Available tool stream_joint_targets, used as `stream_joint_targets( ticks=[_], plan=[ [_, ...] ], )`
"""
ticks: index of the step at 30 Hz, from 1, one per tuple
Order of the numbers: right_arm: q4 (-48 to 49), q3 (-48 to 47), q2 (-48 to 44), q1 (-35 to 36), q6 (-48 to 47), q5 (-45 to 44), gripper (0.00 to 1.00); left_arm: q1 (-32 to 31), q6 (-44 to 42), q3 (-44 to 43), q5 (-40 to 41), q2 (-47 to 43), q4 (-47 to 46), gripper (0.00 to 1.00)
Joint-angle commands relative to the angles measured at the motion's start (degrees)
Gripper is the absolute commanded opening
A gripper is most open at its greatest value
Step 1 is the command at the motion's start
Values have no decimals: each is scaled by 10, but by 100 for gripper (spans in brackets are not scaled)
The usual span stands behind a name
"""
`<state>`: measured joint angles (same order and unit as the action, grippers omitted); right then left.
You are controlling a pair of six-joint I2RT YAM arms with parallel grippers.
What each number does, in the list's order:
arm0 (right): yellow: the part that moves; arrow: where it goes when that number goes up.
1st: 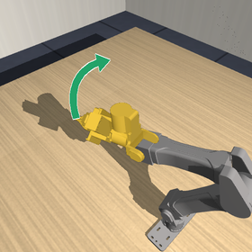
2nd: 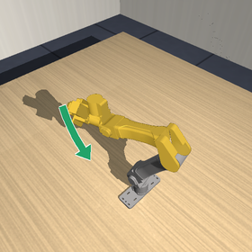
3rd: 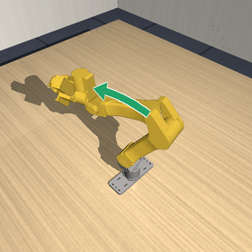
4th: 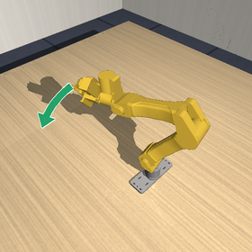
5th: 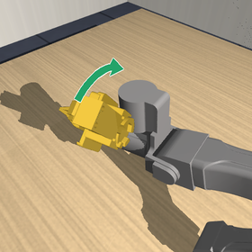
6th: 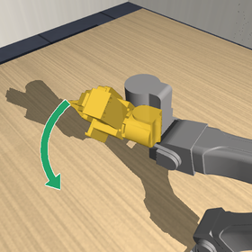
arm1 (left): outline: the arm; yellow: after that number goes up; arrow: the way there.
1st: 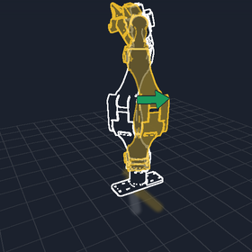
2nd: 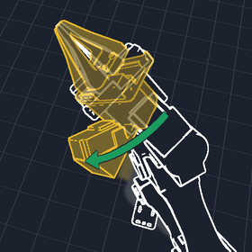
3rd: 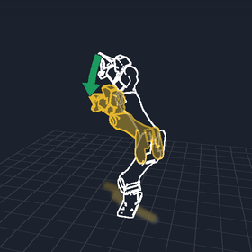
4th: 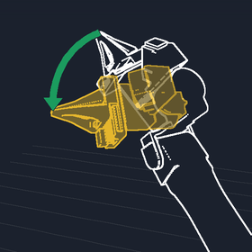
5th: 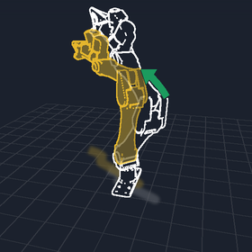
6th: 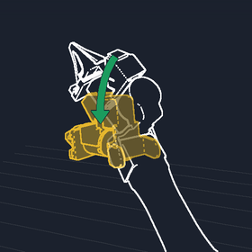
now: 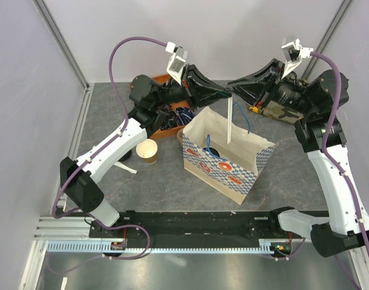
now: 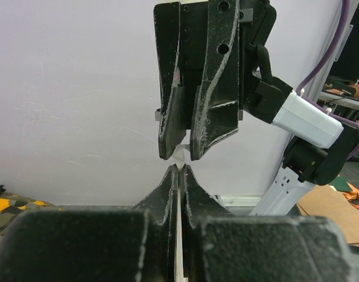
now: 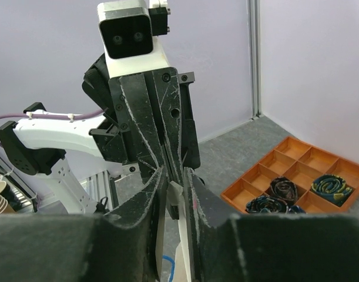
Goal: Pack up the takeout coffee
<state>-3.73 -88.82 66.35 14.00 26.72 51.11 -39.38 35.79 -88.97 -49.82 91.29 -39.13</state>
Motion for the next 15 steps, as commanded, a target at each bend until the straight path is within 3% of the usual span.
stream_joint_targets(
  ticks=[1, 5, 7, 10, 13, 14, 15],
  plan=[
    [-9, 0, -3, 5, -19, 0, 22, -3, 17, -25, 0, -4, -15, 2],
    [-22, -2, 0, 9, -33, 0, 0, -3, 16, -25, 3, -5, -10, 2],
    [-34, -10, -1, 9, -49, -2, 0, -4, 11, -25, 3, -4, -3, 2],
    [-66, -27, 2, 9, -90, -5, 0, -2, -5, -16, 0, -11, 19, 20],
    [-109, -47, 1, 9, -135, -4, 0, 3, -48, 7, 2, -37, 55, 60],
    [-136, -52, 0, 9, -146, -5, 0, 7, -63, 13, 4, -57, 90, 71],
    [-149, -59, 1, 9, -159, -5, 0, 18, -84, 30, 7, -66, 106, 74]
  ],
)
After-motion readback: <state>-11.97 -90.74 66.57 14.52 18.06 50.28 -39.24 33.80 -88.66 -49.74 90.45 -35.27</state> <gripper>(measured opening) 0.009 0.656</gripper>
